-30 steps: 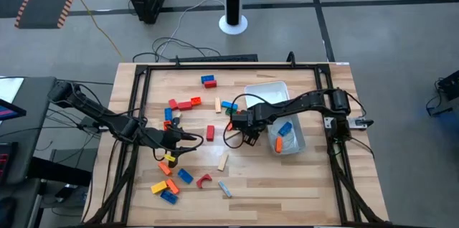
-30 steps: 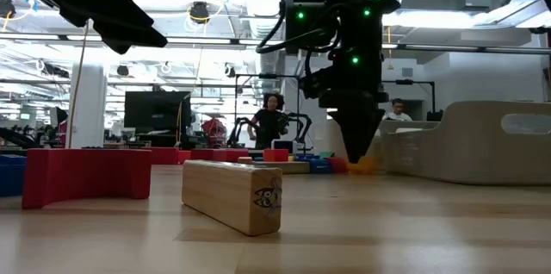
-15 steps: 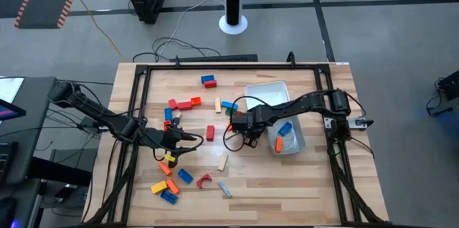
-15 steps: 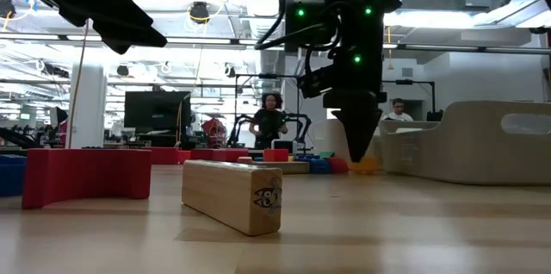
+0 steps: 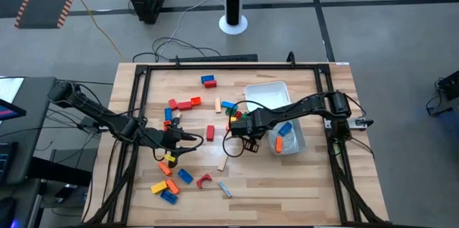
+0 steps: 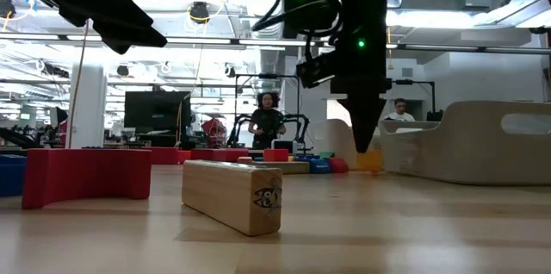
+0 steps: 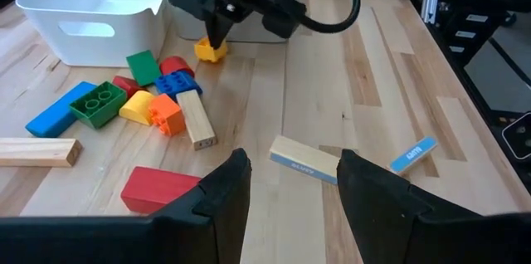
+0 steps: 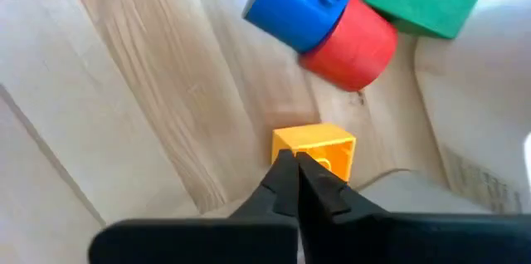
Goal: Sort blocks by size
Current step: Put the small yellow game piece into the white bin
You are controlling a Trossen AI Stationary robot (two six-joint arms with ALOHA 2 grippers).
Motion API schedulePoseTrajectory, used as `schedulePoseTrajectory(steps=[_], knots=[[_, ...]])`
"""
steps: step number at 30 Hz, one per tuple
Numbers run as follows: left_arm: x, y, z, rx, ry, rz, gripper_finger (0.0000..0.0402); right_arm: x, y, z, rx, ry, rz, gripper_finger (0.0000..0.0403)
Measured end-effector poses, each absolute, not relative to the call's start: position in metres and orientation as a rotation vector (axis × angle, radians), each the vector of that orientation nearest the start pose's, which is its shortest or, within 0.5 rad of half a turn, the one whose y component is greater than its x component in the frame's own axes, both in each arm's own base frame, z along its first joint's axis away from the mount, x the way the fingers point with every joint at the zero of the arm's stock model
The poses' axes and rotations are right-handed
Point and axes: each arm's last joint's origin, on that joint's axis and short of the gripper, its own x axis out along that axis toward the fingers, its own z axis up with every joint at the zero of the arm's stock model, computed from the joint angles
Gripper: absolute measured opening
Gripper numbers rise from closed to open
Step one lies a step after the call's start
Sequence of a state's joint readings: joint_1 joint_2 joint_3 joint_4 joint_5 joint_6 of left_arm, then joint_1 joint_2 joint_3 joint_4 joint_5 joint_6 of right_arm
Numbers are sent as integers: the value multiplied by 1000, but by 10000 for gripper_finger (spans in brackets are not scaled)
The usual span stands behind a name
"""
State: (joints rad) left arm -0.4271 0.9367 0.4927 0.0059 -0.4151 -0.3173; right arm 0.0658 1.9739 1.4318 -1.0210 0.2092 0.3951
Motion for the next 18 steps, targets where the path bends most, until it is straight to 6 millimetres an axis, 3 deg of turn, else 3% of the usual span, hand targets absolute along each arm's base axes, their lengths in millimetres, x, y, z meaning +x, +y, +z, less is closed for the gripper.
schedulePoseTrajectory(steps=[7,14,18], knots=[[183,-71,225,-138,402,51,171,369,17,183,101,1476,-412,39],[182,-71,224,-139,412,52,171,367,17,188,89,1504,-412,29],[182,-72,223,-153,421,35,171,367,17,188,94,1506,-415,78]])
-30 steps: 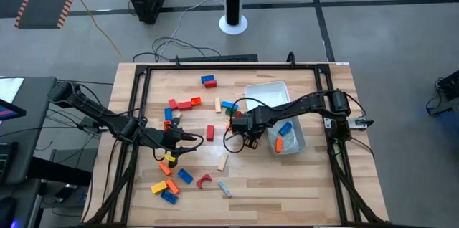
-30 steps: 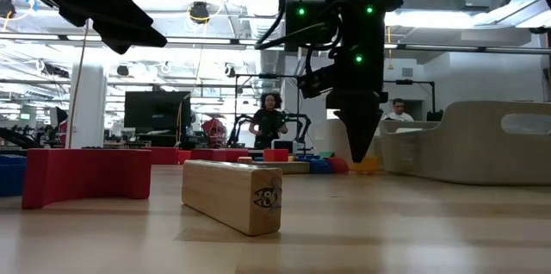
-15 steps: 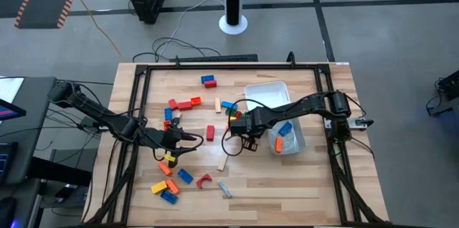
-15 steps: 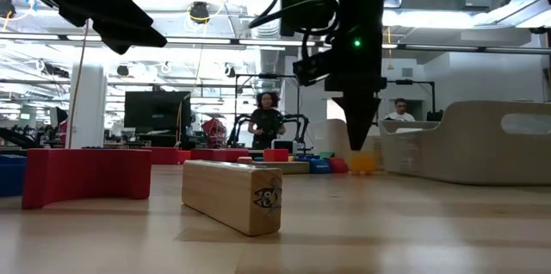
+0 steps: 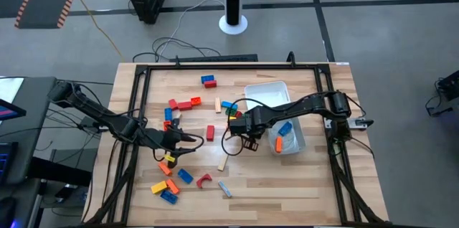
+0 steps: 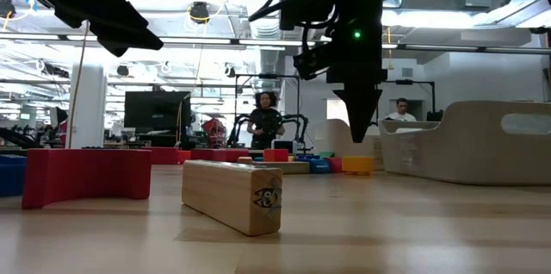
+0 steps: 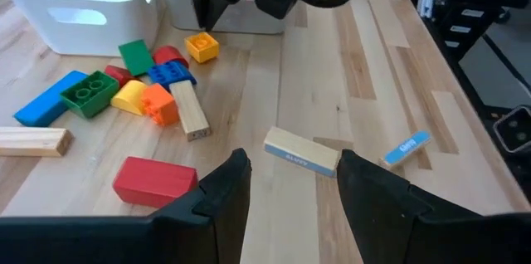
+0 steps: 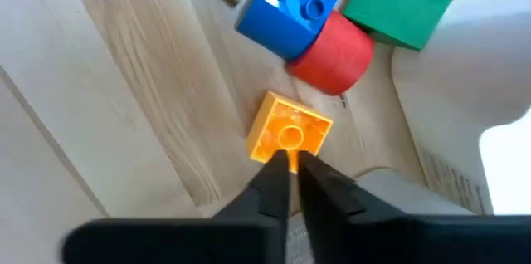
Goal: Sort blocks by size
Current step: Put the small yellow game piece into the white bin
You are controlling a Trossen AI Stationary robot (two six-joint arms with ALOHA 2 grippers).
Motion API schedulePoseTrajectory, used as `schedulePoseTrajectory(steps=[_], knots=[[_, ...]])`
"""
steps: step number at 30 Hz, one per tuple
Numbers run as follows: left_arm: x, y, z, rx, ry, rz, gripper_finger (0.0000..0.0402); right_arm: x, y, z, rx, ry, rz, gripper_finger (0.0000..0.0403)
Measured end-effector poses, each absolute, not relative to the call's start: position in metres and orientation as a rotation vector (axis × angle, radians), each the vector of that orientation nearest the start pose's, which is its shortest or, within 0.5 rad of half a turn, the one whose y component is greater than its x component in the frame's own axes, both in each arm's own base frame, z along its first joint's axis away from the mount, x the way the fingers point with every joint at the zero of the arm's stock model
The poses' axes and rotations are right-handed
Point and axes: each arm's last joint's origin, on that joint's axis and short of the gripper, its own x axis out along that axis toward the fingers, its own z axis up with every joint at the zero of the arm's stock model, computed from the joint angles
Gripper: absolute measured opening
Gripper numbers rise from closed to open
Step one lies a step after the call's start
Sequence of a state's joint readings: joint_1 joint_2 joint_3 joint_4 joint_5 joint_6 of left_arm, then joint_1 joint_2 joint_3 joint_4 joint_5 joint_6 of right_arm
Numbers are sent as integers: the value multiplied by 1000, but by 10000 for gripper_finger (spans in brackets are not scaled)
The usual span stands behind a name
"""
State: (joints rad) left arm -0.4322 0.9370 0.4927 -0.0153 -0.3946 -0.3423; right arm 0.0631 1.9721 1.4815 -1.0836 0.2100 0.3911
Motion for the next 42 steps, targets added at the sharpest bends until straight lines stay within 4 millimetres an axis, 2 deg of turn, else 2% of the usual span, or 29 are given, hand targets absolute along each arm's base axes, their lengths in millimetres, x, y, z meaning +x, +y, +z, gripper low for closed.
schedulePoseTrajectory(steps=[9,13,17,21,27,38,42], knots=[[180,-75,222,-147,432,15,171,367,13,185,172,1498,-492,257],[179,-77,221,-147,443,9,171,367,9,185,221,1497,-518,307],[178,-79,221,-148,444,0,171,367,3,183,292,1487,-567,332],[178,-80,221,-151,444,-4,171,361,-1,174,329,1509,-614,335],[178,-80,221,-151,443,-3,171,362,1,167,324,1481,-589,319],[178,-79,222,-152,441,-2,171,361,2,155,311,1469,-541,275],[178,-79,222,-141,440,-3,171,362,3,155,296,1467,-526,236]])
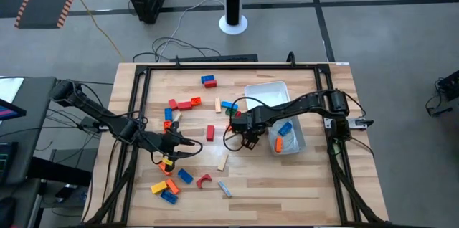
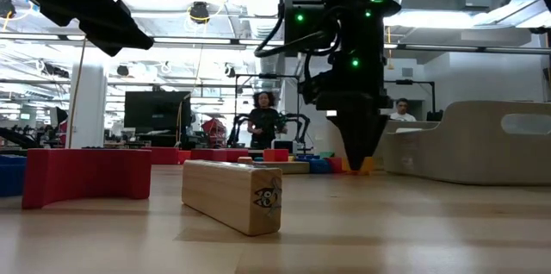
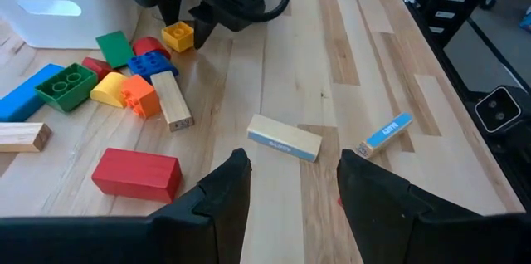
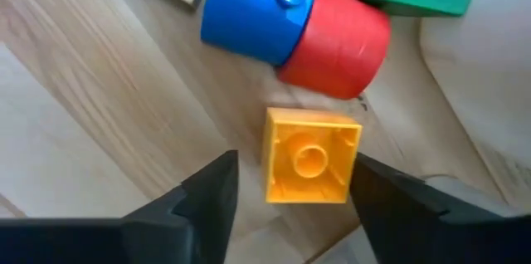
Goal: Sort blocks by size
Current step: Put the small yellow game piece into the white bin
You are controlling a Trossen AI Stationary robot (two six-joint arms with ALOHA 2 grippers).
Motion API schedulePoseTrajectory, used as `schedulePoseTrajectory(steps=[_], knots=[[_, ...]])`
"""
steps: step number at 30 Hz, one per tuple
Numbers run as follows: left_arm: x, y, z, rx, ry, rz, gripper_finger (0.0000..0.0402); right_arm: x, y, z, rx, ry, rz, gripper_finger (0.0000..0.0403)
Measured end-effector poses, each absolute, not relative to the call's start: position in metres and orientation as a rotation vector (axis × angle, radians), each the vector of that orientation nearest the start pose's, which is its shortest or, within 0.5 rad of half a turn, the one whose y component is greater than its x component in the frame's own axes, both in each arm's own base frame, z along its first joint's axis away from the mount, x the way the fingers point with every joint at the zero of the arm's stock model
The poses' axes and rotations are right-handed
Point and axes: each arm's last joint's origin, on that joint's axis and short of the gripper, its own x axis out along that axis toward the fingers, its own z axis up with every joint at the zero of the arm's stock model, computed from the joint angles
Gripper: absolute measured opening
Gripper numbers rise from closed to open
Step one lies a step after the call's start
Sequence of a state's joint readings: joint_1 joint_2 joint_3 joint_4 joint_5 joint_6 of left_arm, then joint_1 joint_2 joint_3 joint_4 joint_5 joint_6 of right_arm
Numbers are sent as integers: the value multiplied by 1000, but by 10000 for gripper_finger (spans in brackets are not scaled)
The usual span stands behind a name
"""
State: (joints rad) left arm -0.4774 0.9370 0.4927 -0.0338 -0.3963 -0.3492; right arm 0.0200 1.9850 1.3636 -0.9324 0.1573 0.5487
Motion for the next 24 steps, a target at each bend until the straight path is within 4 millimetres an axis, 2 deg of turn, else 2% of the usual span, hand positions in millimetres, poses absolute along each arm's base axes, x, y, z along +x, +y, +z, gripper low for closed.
schedulePoseTrajectory(steps=[6,12,18,24], knots=[[178,-79,222,-140,439,-1,171,363,3,155,278,1461,-506,151],[178,-79,222,-140,439,-1,171,362,6,159,263,1466,-492,149],[178,-79,222,-131,434,8,171,363,18,192,210,1388,-418,161],[178,-79,222,-132,433,9,171,351,8,235,126,1198,-553,160]])
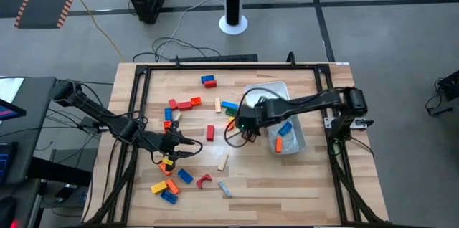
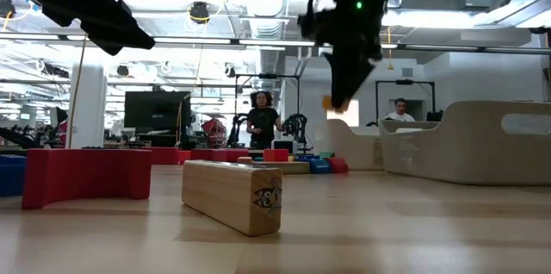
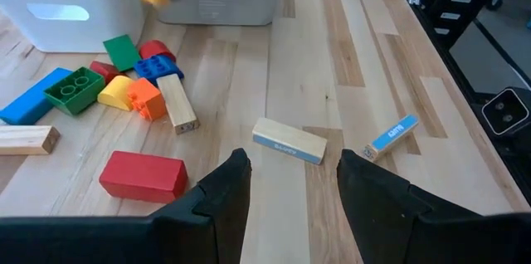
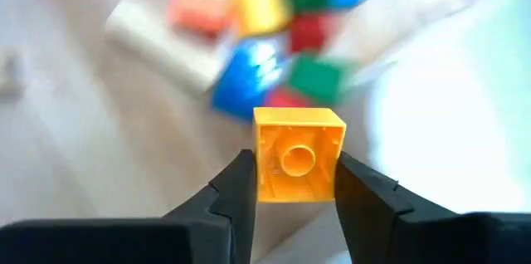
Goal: Sort blocks by size
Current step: Put the small yellow game piece into the white bin, then put the large red wooden block into the gray bin
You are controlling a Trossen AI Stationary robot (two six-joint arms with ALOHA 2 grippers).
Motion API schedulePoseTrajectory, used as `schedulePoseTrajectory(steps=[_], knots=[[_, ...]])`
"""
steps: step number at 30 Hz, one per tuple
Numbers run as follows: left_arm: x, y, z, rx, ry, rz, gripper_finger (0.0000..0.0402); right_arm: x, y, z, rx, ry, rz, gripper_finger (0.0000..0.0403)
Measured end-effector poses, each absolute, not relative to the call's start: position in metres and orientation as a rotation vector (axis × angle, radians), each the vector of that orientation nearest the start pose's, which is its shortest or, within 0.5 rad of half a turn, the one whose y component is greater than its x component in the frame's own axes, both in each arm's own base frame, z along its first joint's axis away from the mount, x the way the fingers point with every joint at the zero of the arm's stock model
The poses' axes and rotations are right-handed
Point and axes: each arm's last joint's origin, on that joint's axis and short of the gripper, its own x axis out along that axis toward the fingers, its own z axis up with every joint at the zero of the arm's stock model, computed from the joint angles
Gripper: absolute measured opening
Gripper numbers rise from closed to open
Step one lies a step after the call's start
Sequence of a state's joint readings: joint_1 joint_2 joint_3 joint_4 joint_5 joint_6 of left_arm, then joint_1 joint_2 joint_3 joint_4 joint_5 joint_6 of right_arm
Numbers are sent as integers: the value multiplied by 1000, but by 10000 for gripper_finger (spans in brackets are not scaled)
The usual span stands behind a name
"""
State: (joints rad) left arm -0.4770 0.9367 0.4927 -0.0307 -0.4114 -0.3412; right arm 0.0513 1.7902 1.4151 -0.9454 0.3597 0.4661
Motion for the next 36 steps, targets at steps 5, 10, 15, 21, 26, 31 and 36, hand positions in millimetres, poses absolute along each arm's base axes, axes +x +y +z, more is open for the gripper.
schedulePoseTrajectory(steps=[5,10,15,21,26,31,36], knots=[[178,-79,222,-136,433,10,171,337,-7,259,79,1102,-723,174],[178,-79,222,-149,434,10,171,328,-37,259,101,1140,-840,196],[178,-79,222,-154,435,10,171,326,-55,250,131,1170,-834,220],[178,-79,222,-152,436,10,171,331,-49,253,92,1140,-755,240],[178,-79,221,-164,434,35,171,344,-7,258,28,1042,-597,242],[187,-79,208,-259,444,208,171,349,50,263,0,898,-522,242],[201,-79,183,-308,483,371,171,344,101,269,-91,752,-494,242]])
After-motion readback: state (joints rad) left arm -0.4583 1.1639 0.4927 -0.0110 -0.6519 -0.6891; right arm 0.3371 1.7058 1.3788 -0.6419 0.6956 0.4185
